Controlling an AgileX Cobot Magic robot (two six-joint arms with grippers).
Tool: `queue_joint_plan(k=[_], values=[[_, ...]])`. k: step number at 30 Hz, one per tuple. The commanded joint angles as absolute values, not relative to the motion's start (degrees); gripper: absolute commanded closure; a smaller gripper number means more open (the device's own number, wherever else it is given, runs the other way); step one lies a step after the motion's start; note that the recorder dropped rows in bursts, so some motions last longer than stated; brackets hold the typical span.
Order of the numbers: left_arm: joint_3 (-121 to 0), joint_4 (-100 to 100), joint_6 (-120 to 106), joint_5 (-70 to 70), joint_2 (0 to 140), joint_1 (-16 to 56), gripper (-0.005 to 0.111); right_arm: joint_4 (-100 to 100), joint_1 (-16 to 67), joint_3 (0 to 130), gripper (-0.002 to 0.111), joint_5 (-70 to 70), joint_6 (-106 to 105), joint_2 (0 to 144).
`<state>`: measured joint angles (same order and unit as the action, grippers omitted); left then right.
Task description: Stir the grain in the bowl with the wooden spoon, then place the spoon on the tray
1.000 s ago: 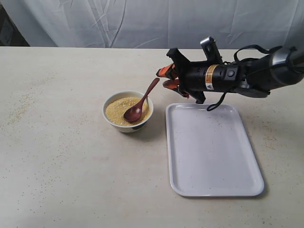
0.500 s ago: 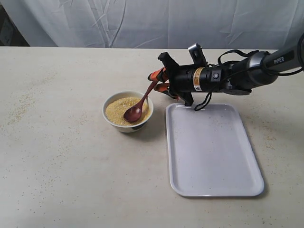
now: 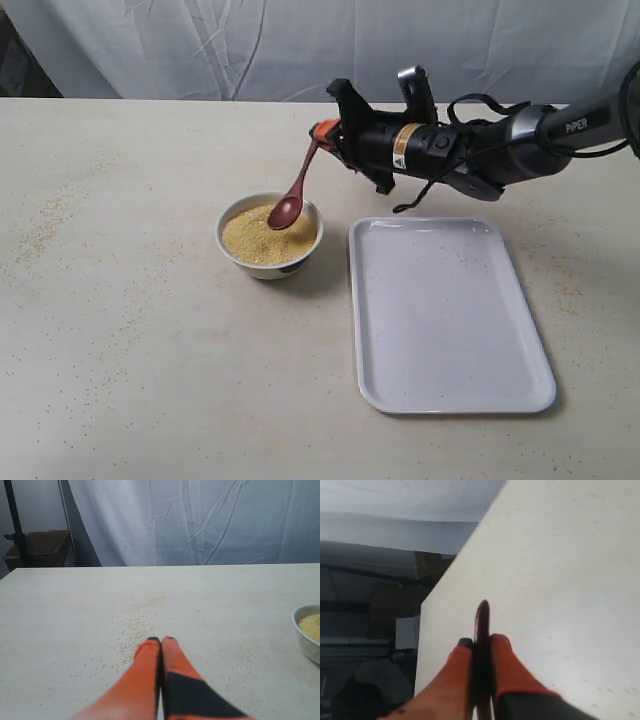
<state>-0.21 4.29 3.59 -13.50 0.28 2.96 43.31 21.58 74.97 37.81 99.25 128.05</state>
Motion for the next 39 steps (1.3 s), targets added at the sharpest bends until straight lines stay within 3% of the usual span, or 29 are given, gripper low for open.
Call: queue_joint_plan(k=[1, 9, 16, 25, 34, 39], values=[[0.0, 4.1, 3.8, -13.2, 0.0, 2.9, 0.107, 44.1, 25.1, 75.2, 0.108, 41.8, 66.1, 121.7], [0.0, 4.1, 3.8, -13.2, 0.0, 2.9, 0.107, 43.1, 34.7, 75.3, 0.109, 35.0, 50.8, 124.9], [0.0, 4.1, 3.8, -13.2, 0.0, 2.9, 0.107, 29.5, 33.1, 75.3, 0.109, 30.4, 41.4, 120.5], [0.0, 4.1, 3.8, -13.2, 0.0, 2.9, 0.107, 24.4, 32.5, 75.3, 0.109, 26.7, 34.0, 122.5], [0.0, 4.1, 3.8, -13.2, 0.0, 2.9, 0.107, 25.4, 34.6, 75.3, 0.109, 31.8, 38.4, 121.3], [0.0, 4.1, 3.8, -13.2, 0.0, 2.9, 0.107, 25.0, 32.7, 77.4, 0.109, 26.6, 34.0, 120.6]])
